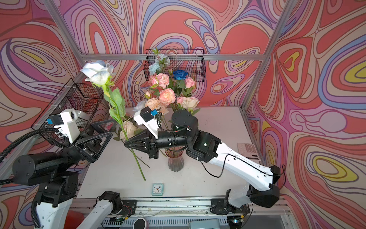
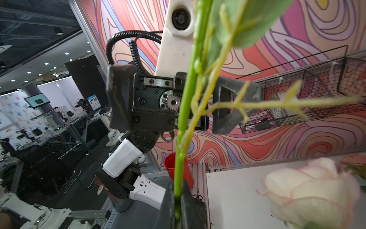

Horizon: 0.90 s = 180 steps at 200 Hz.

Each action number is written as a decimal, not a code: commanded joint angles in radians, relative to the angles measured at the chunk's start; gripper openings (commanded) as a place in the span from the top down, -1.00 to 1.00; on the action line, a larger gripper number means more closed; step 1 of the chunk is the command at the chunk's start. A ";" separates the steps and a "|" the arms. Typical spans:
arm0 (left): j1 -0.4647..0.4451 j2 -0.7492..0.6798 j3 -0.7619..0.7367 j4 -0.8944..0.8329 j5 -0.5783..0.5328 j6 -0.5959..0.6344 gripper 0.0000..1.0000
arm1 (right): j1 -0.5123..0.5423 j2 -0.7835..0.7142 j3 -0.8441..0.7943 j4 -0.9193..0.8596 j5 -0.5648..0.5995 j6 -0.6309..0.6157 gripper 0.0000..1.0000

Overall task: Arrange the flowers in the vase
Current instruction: 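Open the left gripper to release the stem while the right lifts the rose, then lower the white rose stem into the pink glass vase with the right gripper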

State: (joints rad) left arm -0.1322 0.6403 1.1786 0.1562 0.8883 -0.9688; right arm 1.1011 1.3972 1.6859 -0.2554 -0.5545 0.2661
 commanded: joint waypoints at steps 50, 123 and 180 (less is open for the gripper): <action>-0.003 -0.237 -0.125 -0.347 -0.549 0.239 -0.99 | 0.003 -0.280 -0.226 -0.012 0.587 -0.207 1.00; -0.003 -0.304 -0.247 -0.508 -0.660 0.247 -1.00 | -0.002 -0.308 -0.513 0.311 0.861 -0.384 1.00; -0.003 -0.315 -0.326 -0.549 -0.691 0.209 -1.00 | -0.018 -0.320 -0.701 0.384 0.928 -0.343 1.00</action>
State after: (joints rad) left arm -0.1322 0.3294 0.8860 -0.3603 0.2276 -0.7380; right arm 1.0916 1.0943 1.0340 0.0586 0.3103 -0.0879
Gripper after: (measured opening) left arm 0.998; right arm 0.050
